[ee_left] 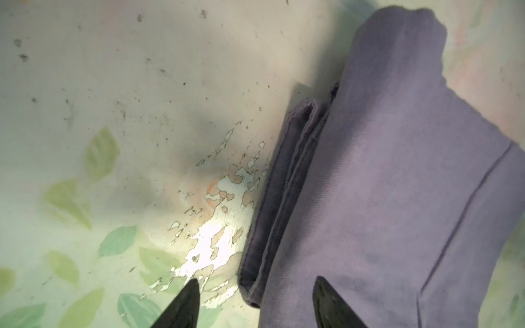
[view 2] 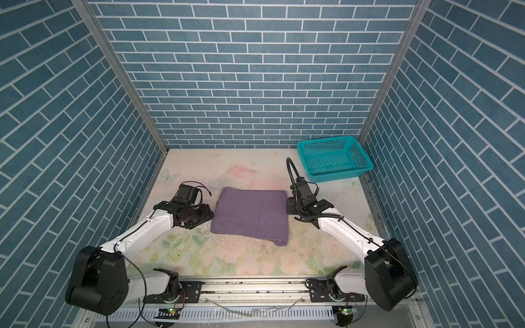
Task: Fold and stack the trousers
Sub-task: Smooth out the trousers at the center of the table, then move the trousers to the center of the table.
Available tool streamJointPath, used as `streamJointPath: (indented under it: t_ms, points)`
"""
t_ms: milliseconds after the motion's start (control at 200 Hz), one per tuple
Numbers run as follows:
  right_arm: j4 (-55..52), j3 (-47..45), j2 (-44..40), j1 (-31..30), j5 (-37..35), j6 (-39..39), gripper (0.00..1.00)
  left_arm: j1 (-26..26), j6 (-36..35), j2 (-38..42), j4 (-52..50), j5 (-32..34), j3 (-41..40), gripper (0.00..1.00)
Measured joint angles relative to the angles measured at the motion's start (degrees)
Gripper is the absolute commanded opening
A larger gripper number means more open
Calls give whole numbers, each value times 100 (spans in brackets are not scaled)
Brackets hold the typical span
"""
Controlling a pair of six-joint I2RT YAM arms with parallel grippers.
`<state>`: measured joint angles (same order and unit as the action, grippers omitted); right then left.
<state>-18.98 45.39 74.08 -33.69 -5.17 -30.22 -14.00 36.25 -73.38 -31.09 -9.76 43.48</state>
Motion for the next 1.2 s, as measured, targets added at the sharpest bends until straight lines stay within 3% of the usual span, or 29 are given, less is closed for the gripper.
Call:
streamJointPath:
  t_ms: [165, 390, 490, 640, 725, 880, 1105, 1200]
  points:
    - [-24, -356, 116, 0, 317, -140, 46, 0, -94, -264, 131, -149, 61, 72]
    - [284, -398, 629, 0, 861, -354, 38, 0, -52, -772, 664, -468, -122, 67]
    - [455, -398, 901, 0, 1082, -448, 33, 0, 15, -946, 914, -588, -184, 56]
    - [664, -378, 1333, 0, 1403, -597, 25, 2, 114, -1244, 1259, -798, -190, 29]
    - [778, -273, 1497, 7, 1545, -675, 23, 20, 107, -1329, 1366, -898, -179, 22]
    - [1032, -52, 1821, -7, 1821, -852, 23, 264, 96, -1309, 1373, -944, -175, 21]
    - [1211, 570, 2422, -254, 2083, -901, 27, 1167, -2, -964, 1069, -586, -175, 21]
    - [1259, 782, 2546, -398, 2159, -896, 30, 1399, -22, -699, 852, -295, -175, 28]
